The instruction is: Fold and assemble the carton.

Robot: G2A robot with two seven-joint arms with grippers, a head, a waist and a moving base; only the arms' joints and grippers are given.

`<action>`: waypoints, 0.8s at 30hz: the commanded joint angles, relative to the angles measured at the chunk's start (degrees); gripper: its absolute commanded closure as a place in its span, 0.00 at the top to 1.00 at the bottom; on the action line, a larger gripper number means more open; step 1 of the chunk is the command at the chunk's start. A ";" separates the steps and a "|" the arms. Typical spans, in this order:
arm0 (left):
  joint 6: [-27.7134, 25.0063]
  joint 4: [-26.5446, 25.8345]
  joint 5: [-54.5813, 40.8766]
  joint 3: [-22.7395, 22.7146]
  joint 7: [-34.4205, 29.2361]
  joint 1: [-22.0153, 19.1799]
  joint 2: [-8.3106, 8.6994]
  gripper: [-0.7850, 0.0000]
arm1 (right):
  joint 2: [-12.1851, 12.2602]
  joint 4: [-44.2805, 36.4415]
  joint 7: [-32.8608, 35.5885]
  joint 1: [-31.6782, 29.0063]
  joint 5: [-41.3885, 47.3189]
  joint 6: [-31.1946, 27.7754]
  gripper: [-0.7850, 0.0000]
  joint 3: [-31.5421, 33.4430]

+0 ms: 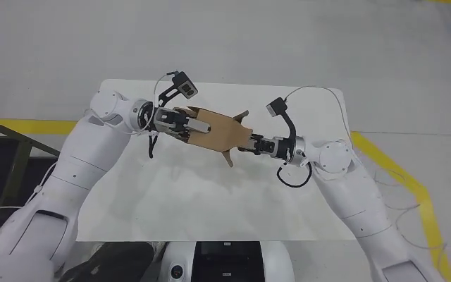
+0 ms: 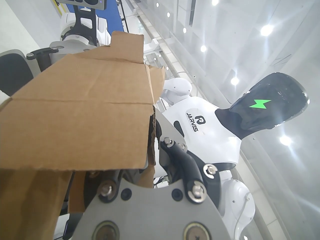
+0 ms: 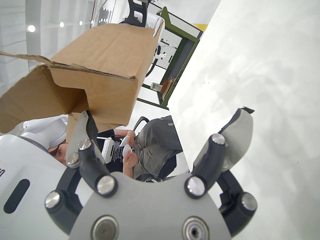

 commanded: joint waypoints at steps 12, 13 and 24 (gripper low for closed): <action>0.02 -0.26 0.13 0.83 0.00 -0.54 -0.35 0.00 | -0.24 -0.59 -0.73 0.24 -1.93 0.46 1.00 -1.77; 0.02 -0.32 0.19 0.93 0.00 -0.57 -0.38 0.00 | -0.27 -0.55 -0.83 0.29 -1.99 0.46 1.00 -1.90; 0.02 -0.81 0.62 1.69 0.00 -0.54 -0.50 0.00 | -0.46 -0.05 -1.47 0.79 -2.53 0.95 1.00 -2.69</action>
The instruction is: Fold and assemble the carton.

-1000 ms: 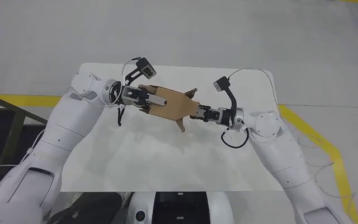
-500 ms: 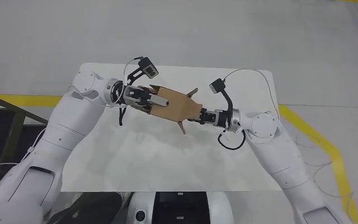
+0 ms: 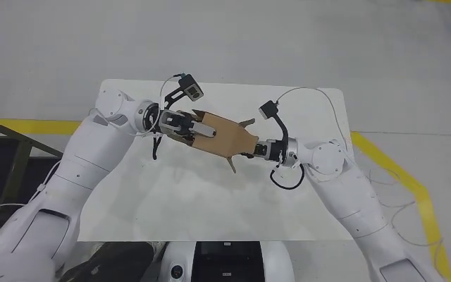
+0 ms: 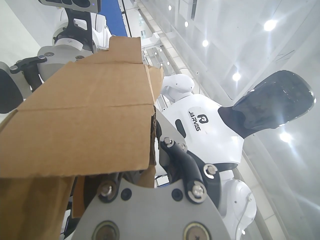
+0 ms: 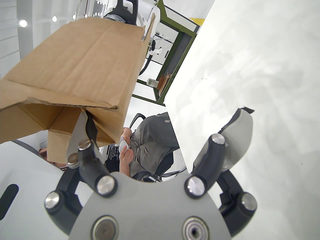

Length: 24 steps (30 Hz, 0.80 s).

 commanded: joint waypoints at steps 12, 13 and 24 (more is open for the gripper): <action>0.60 1.80 -1.66 -0.46 0.00 -0.02 0.43 0.00 | 0.59 -0.95 1.19 -0.80 3.75 -1.84 1.00 3.15; 0.78 1.93 -1.81 -0.43 0.00 0.01 0.50 0.00 | 0.71 -1.04 1.48 -0.98 4.32 -2.22 1.00 3.75; 1.93 0.96 -0.10 2.34 0.00 0.27 1.33 0.00 | 1.65 -1.07 4.69 -2.91 13.74 -9.76 1.00 9.44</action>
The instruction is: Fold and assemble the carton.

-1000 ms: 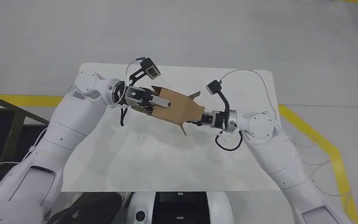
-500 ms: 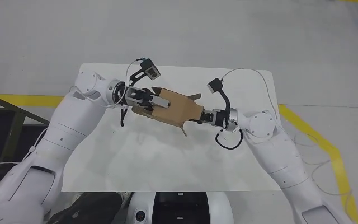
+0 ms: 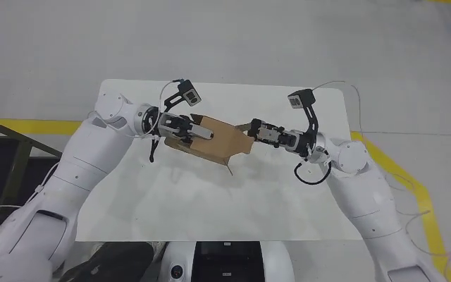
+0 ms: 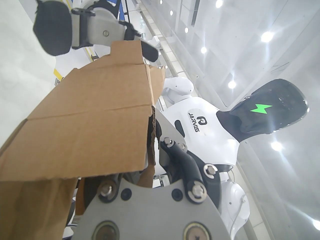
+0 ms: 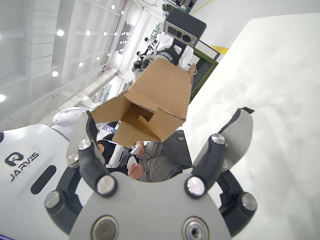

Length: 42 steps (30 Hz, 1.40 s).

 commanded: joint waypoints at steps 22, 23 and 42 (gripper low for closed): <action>-2.08 1.47 -0.07 2.56 0.00 -1.79 0.51 0.00 | 1.22 -6.08 9.43 -0.53 5.86 -5.82 1.00 -2.30; -2.12 1.48 -0.23 2.50 0.00 -1.77 0.49 0.00 | 1.24 -6.04 9.41 -0.35 5.69 -5.84 1.00 -2.81; -2.57 0.45 1.62 2.05 0.00 -1.35 0.24 0.00 | 2.13 -6.32 5.63 0.37 4.13 -9.61 1.00 -7.36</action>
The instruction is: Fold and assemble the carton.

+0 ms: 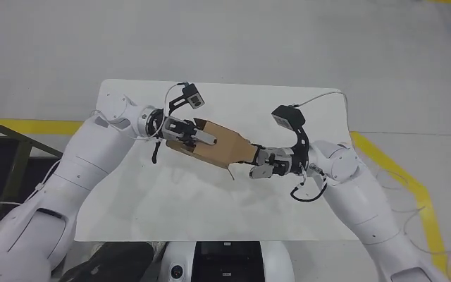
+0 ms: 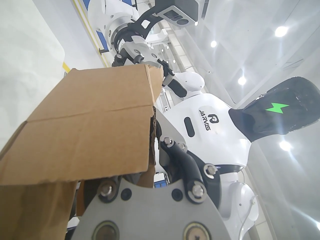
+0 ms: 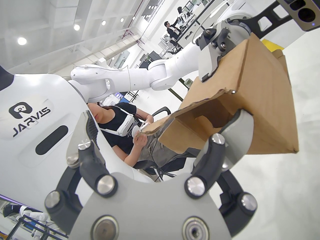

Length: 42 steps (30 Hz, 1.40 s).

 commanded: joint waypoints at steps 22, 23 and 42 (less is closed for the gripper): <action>-5.46 6.17 3.64 -5.02 7.05 -1.64 -1.37 0.00 | 0.85 0.58 0.31 -2.10 9.80 5.24 1.00 2.54; -5.55 6.37 3.54 -5.11 7.31 -1.72 -1.49 0.00 | 0.76 0.45 0.41 -2.07 9.84 5.54 1.00 2.12; -4.21 7.81 4.64 -4.83 5.32 -1.88 -3.46 0.00 | -0.69 2.36 0.14 -0.65 9.49 5.76 1.00 -1.46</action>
